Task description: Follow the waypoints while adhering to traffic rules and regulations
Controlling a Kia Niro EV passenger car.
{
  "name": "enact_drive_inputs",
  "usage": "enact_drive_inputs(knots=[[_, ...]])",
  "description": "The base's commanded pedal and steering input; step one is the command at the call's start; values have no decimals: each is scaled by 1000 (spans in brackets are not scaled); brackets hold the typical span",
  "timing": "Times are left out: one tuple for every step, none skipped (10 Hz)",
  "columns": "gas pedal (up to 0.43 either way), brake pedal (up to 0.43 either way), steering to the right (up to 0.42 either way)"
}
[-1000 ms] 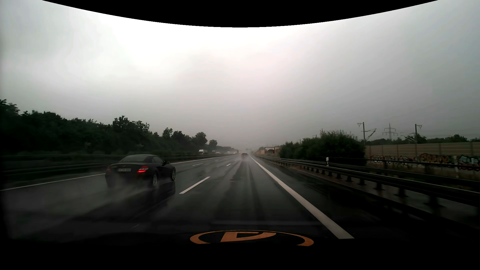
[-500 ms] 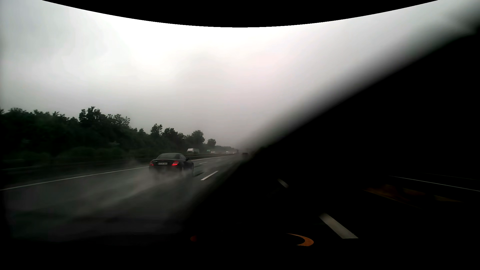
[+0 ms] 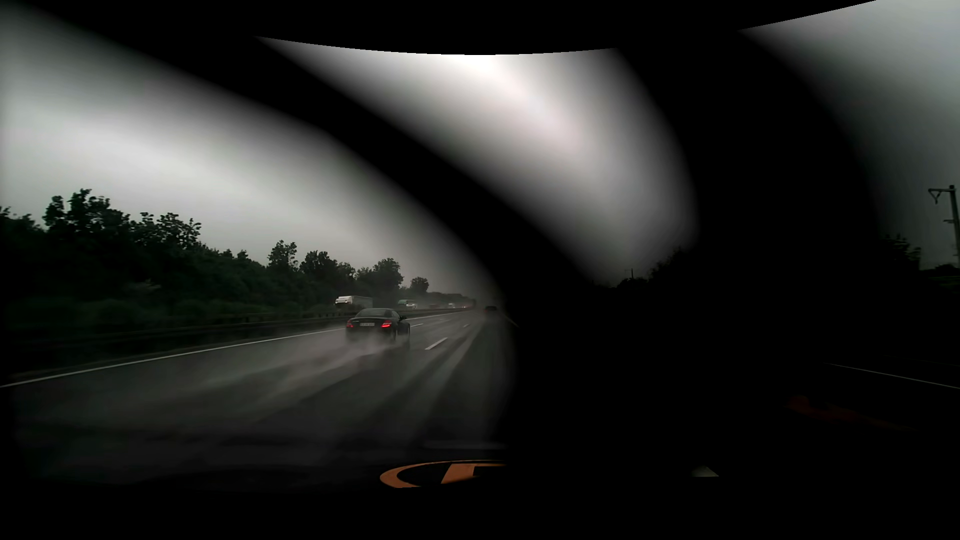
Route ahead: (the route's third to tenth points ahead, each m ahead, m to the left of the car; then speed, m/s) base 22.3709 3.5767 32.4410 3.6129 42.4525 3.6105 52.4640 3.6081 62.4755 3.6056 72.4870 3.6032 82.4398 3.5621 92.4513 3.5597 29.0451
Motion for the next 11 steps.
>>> enact_drive_inputs(knots=[[228,0,-1],[228,0,-1],[240,0,-1],[240,0,-1],[240,0,-1],[240,0,-1],[240,0,-1],[240,0,-1],[240,0,-1],[240,0,-1],[240,0,-1]])
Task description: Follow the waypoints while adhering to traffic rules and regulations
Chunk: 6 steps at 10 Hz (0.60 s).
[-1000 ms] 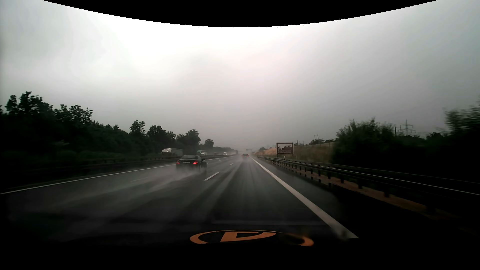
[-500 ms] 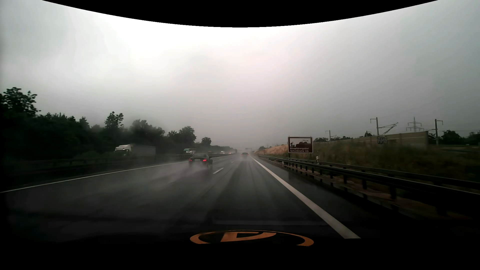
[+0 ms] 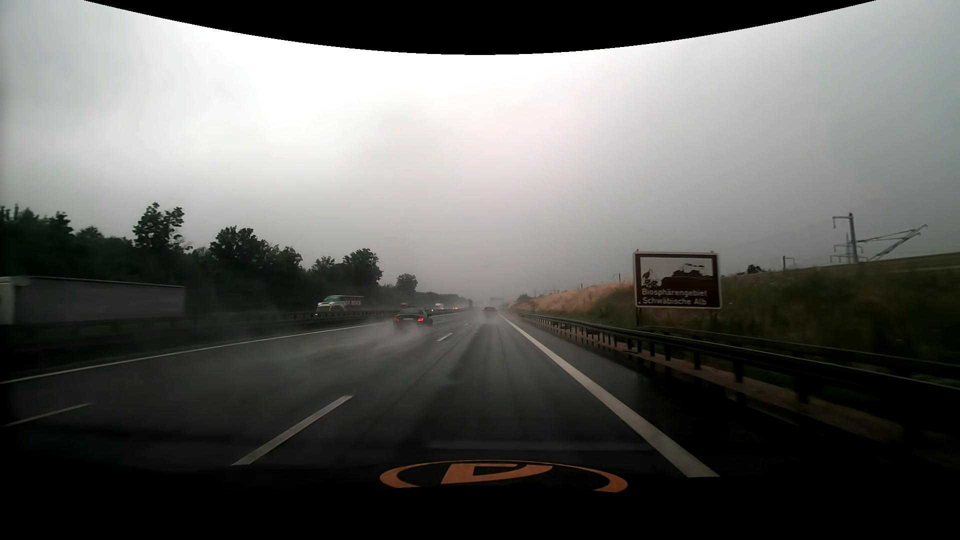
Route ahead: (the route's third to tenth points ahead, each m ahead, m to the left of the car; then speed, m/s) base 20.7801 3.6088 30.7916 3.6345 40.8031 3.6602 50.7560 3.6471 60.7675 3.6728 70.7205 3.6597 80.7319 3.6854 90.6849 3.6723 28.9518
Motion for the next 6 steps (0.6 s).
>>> enact_drive_inputs(knots=[[240,0,-1],[240,0,-1],[240,0,-1],[240,0,-1],[240,0,-1],[240,0,-1]])
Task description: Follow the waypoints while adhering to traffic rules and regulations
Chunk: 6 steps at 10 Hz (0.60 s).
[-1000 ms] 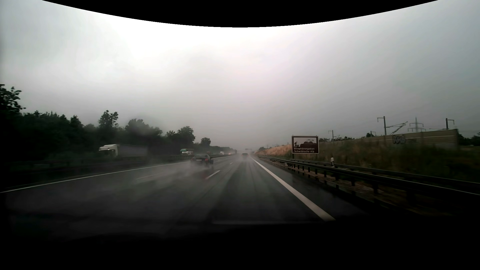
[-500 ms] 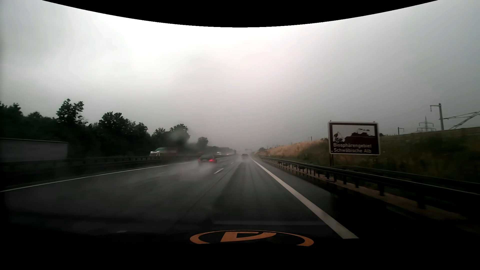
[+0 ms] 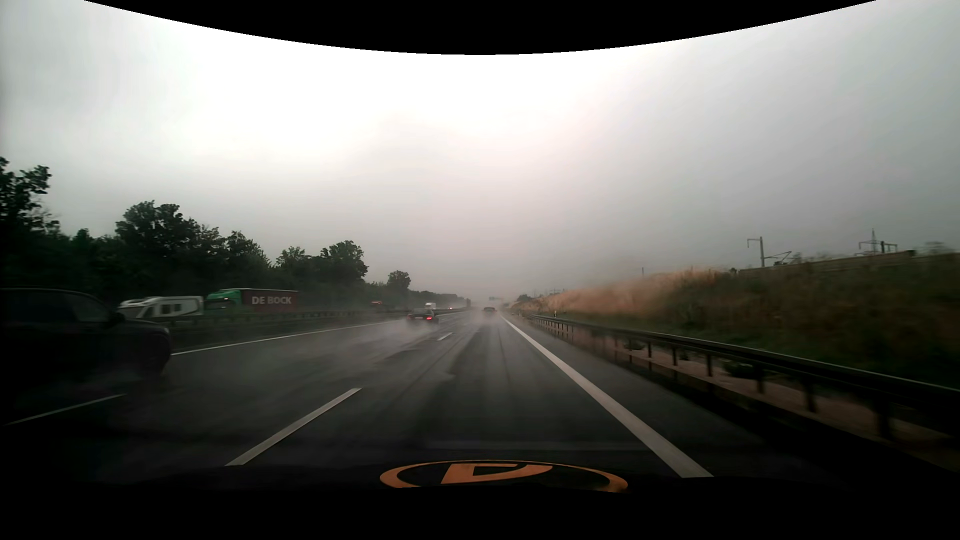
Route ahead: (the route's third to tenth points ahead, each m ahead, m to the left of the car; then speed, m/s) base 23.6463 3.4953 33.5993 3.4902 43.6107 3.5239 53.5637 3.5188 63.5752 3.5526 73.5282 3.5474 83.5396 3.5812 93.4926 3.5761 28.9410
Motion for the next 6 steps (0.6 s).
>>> enact_drive_inputs(knots=[[240,0,-1],[240,0,-1],[240,0,-1],[240,0,-1],[240,0,-1],[240,0,-1]])
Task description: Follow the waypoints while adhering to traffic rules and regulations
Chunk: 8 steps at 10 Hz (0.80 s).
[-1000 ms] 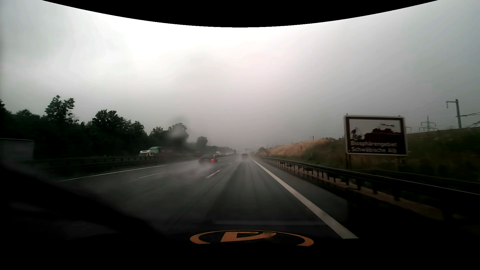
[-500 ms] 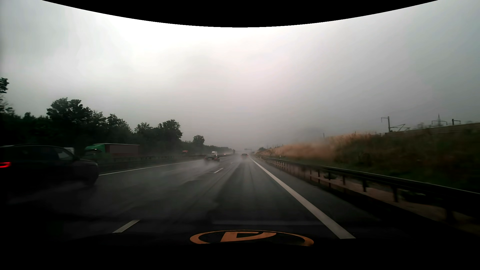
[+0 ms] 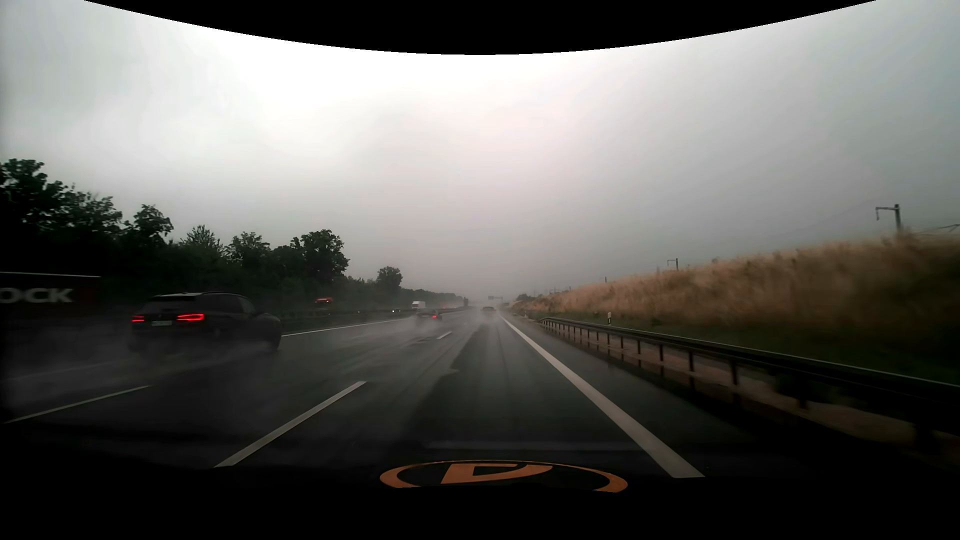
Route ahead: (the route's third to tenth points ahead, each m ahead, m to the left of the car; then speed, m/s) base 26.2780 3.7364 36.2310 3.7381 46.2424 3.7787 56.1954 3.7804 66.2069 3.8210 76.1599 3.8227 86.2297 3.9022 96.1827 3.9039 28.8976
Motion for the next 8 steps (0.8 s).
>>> enact_drive_inputs(knots=[[240,0,-1],[240,0,-1],[240,0,-1],[240,0,-1],[240,0,-1],[240,0,-2],[248,0,-3],[248,0,-3]])
